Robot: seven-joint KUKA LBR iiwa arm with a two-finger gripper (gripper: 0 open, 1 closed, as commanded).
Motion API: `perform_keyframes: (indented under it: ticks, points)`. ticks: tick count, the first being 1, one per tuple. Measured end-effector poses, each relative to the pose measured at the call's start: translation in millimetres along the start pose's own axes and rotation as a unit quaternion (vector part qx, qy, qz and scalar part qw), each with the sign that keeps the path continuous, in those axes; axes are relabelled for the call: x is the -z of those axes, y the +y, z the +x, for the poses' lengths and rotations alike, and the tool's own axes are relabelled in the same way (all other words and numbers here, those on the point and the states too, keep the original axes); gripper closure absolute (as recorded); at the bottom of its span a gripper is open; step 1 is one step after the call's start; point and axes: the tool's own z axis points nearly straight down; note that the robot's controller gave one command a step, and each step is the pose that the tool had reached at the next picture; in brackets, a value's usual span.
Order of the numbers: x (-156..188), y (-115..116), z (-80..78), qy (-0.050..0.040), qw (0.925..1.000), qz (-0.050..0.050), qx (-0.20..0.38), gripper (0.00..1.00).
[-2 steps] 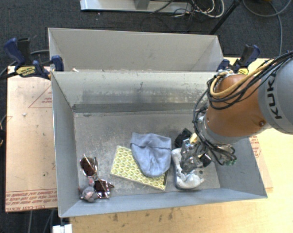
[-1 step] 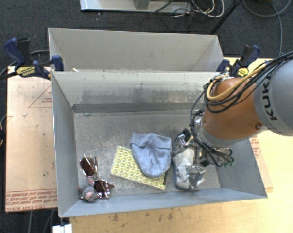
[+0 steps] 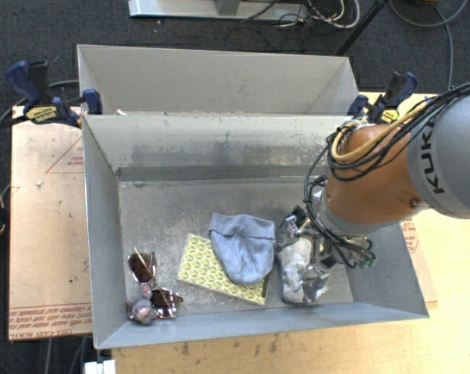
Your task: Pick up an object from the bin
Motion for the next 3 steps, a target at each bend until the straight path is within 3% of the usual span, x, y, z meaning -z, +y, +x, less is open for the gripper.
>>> perform_keyframes:
  ticks: [1, 2, 3]
  points:
    - [-9, -3, -1.6, -0.0014, 0.9973, 0.001, 0.073, 0.0]
    - [-44, -1, -31.9, 0.0041, 0.9634, 0.0, 0.268, 1.0]
    - [-44, -1, -32.0, 0.004, 0.9634, 0.0, 0.268, 1.0]
